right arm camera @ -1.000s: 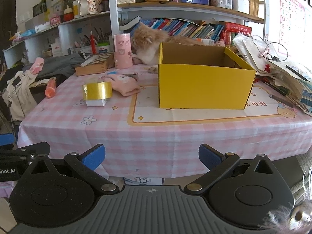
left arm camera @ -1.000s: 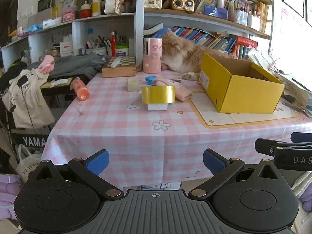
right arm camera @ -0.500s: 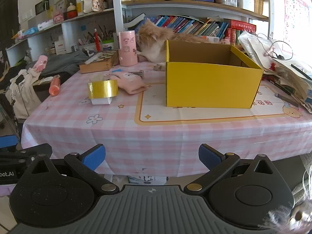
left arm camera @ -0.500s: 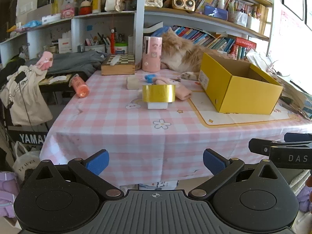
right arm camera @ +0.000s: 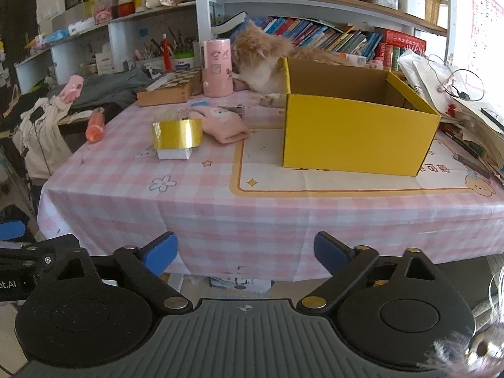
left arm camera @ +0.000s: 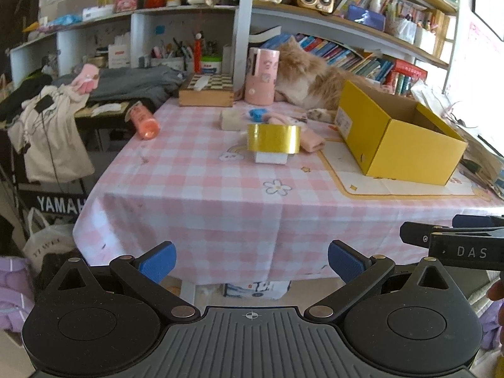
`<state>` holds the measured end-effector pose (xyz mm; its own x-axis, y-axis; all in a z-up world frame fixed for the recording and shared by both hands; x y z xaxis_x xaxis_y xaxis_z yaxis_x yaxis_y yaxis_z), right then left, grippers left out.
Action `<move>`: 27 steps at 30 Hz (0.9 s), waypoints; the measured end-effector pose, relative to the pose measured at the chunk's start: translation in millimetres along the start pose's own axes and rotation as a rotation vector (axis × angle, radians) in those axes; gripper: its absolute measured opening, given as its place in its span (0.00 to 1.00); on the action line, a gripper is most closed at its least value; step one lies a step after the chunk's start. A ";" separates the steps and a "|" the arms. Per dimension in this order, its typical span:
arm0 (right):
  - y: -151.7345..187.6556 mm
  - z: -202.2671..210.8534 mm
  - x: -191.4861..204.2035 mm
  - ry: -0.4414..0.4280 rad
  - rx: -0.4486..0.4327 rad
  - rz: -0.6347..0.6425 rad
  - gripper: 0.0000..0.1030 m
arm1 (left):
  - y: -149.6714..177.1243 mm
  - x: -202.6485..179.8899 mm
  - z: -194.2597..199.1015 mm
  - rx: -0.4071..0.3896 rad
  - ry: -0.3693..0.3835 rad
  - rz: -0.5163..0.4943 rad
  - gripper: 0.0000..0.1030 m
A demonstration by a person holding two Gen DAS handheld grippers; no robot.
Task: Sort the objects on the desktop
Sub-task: 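Move both tools toward the yellow tape roll on the table, then close the left gripper on the yellow tape roll while the right gripper approaches the white charger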
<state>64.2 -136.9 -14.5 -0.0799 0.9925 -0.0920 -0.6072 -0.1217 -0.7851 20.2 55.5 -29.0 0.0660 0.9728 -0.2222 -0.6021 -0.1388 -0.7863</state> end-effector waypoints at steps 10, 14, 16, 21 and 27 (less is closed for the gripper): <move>-2.5 -8.4 18.7 -0.044 -0.002 0.067 0.83 | 1.3 9.1 -2.8 0.008 -0.027 0.018 1.00; -6.6 -15.1 26.8 -0.070 -0.010 0.094 0.83 | -3.5 11.8 -8.4 0.002 -0.036 0.014 1.00; -9.7 -18.9 29.1 -0.079 -0.014 0.102 0.83 | -6.0 12.7 -12.8 0.004 -0.040 0.009 1.00; -20.7 -30.1 37.0 -0.128 -0.025 0.131 0.83 | -15.3 15.9 -25.8 0.006 -0.060 -0.003 1.00; -37.2 -51.4 47.9 -0.159 -0.029 0.174 0.83 | -28.6 24.4 -45.9 0.019 -0.079 0.009 1.00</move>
<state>123.6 -84.5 -21.1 -0.3057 0.9429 -0.1318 -0.5506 -0.2881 -0.7835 75.6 74.6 -38.3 -0.0026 0.9832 -0.1824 -0.6178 -0.1450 -0.7729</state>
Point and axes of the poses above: each gripper's, at about its wrist camera, not at the fingertips, and z roughly against the way its jaws point, x to its left, y to its underside, the point moved 4 cm from there along -z, roughly the way its jaws point, and after that the axes turned 12 degrees about y, right-handed, at the moved point
